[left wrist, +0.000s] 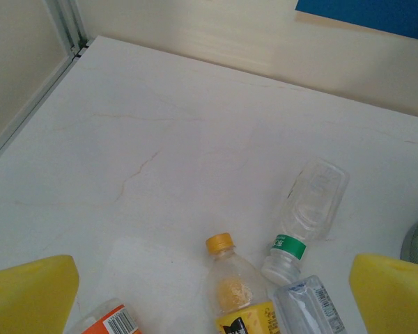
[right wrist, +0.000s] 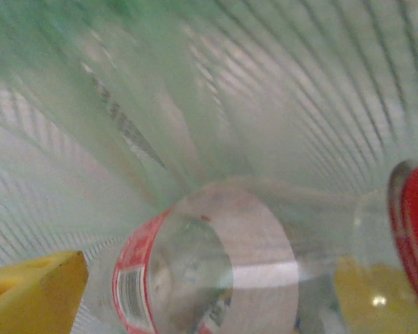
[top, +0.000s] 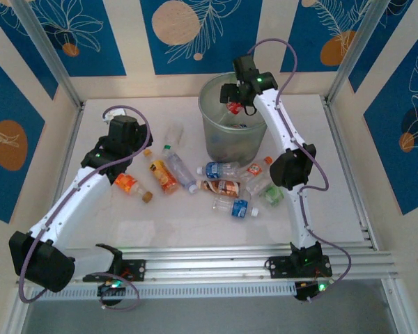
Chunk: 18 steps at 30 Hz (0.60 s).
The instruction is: Put the plastic bottles in the bin
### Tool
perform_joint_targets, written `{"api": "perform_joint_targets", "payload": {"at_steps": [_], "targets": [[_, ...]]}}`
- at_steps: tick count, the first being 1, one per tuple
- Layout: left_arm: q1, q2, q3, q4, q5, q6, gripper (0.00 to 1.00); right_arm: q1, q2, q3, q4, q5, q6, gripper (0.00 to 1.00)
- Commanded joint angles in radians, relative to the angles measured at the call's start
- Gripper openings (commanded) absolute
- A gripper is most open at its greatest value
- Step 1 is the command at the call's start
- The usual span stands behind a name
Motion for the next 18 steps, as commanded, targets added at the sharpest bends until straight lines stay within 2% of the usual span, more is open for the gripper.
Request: {"api": "perform_joint_targets", "payload": {"at_steps": [1,8,14,15,18], "targets": [[0.016,-0.003,0.027,-0.002,-0.017,-0.003,0.99,-0.004,-0.040,-0.038,0.125,-0.041,-0.054,0.94],[0.018,0.007,0.033,-0.003,-0.007,-0.005,1.00,-0.024,-0.042,-0.105,0.220,-0.148,-0.086,0.85],[0.018,0.004,0.037,-0.006,-0.010,-0.001,1.00,-0.022,-0.049,-0.135,0.247,-0.109,-0.165,0.57],[0.017,0.002,0.037,-0.008,-0.011,0.000,1.00,-0.018,-0.059,-0.151,0.257,-0.100,-0.189,0.49],[0.019,0.002,0.039,-0.006,-0.012,-0.001,0.99,0.014,-0.131,-0.286,0.369,-0.036,-0.278,0.40]]}}
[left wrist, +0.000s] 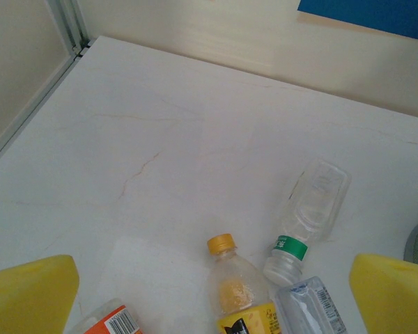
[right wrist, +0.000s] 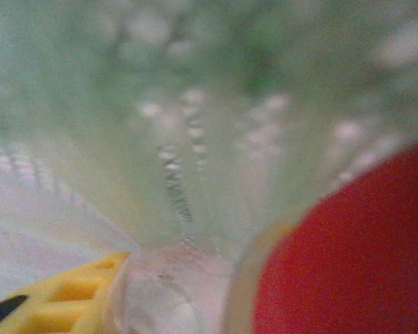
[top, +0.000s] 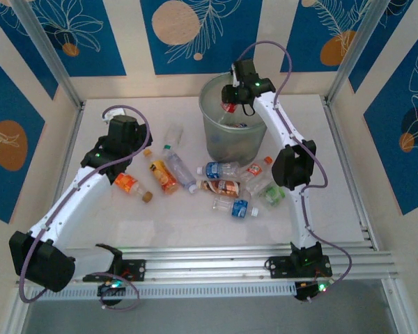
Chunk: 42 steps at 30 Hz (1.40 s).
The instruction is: Put the plastic bottles in the bin
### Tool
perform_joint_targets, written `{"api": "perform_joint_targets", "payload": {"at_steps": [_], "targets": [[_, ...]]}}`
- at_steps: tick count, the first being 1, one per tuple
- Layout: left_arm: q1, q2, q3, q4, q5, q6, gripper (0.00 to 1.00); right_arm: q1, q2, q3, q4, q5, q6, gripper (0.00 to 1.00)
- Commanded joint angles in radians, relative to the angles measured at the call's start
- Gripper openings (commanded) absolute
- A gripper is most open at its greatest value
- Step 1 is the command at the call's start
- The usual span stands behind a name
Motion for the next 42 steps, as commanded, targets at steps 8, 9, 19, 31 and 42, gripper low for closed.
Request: {"api": "perform_joint_targets", "payload": {"at_steps": [8,9,19,31,42], "targets": [[0.016,0.002,0.035,-0.003,-0.004,-0.008,0.99,0.070,-0.295,-0.507,0.510,0.081,-0.275,0.39],[0.016,0.002,0.037,-0.003,-0.004,-0.009,0.99,0.069,-0.298,-0.525,0.521,0.073,-0.283,0.38],[0.017,0.000,0.046,-0.006,-0.009,-0.005,1.00,0.098,-0.279,-0.632,0.591,0.077,-0.369,0.34],[0.016,0.000,0.050,-0.010,-0.007,-0.009,1.00,0.115,-0.293,-0.804,0.741,0.074,-0.449,0.34],[0.016,-0.004,0.066,-0.023,-0.007,0.001,0.99,0.116,-0.240,-0.788,0.701,0.102,-0.566,0.41]]}}
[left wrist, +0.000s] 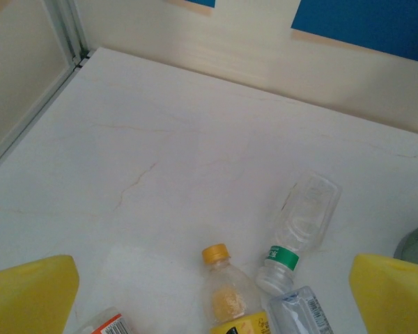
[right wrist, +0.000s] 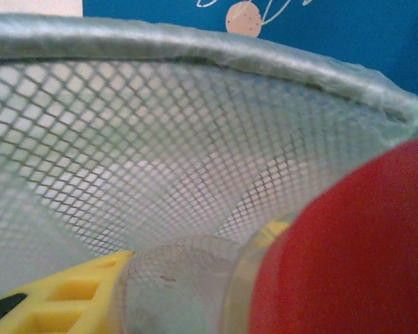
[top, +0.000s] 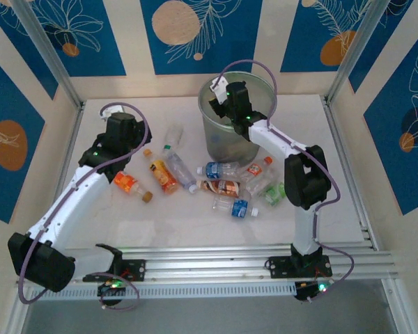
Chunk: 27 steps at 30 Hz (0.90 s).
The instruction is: Put the plastic bottles in the bin
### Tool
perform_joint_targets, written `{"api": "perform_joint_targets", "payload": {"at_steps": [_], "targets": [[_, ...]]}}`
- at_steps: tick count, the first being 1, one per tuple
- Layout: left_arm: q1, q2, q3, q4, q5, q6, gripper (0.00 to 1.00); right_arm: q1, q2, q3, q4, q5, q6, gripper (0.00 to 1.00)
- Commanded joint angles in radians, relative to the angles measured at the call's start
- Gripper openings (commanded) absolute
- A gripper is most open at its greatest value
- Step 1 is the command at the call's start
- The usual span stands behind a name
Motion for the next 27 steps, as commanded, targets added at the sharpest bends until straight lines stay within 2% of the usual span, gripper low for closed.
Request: {"api": "perform_joint_targets", "payload": {"at_steps": [1,7,15,27], "targets": [[0.015,-0.006,0.031,-0.017,-0.009,0.004,1.00,0.000,0.074,-0.030,-0.159,0.006,-0.049,0.43],[0.015,-0.004,0.040,-0.016,-0.001,0.002,1.00,-0.004,0.009,-0.017,-0.207,-0.052,0.002,0.58],[0.014,-0.001,0.043,-0.018,0.006,-0.002,0.99,-0.001,-0.075,0.133,-0.313,-0.121,0.071,0.75],[0.014,-0.022,0.045,-0.013,0.011,0.001,1.00,0.004,-0.209,0.182,-0.363,-0.166,0.137,0.86]]}}
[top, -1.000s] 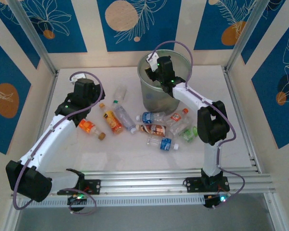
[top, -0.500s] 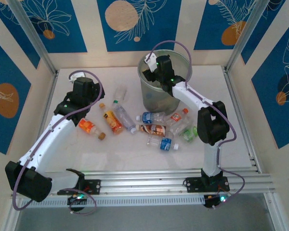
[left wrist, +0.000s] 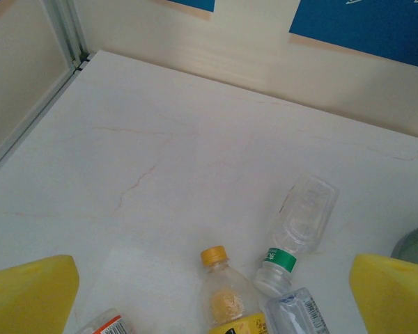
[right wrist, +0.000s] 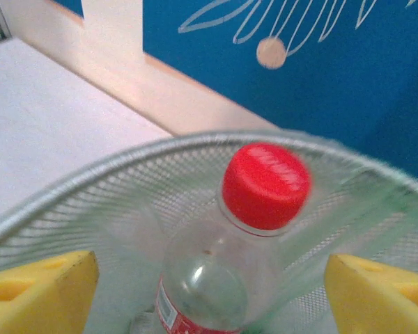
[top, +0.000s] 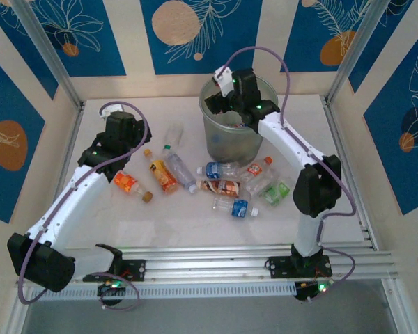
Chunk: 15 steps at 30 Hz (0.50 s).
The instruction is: Put the plastic bottles in the bin
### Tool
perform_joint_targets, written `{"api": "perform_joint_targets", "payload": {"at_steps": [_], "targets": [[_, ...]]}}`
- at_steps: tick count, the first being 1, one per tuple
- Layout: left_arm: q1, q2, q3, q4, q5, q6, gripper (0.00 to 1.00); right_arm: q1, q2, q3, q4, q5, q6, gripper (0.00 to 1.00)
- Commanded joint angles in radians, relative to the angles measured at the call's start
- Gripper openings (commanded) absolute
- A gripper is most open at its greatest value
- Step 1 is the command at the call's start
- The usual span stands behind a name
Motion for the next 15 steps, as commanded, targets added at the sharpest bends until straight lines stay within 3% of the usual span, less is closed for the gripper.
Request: {"api": "perform_joint_targets", "payload": {"at_steps": [1,8,15], "targets": [[0.015,-0.023,0.033,-0.002,0.011,0.001,1.00,0.005,-0.069,0.047,-0.035,-0.031,0.041,0.86],[0.014,-0.039,0.031,-0.001,0.029,-0.002,0.99,0.005,-0.156,0.099,-0.157,0.043,0.157,0.87],[0.014,-0.055,0.029,-0.005,0.046,-0.003,1.00,0.008,-0.227,0.198,-0.624,0.317,0.467,0.81]]}}
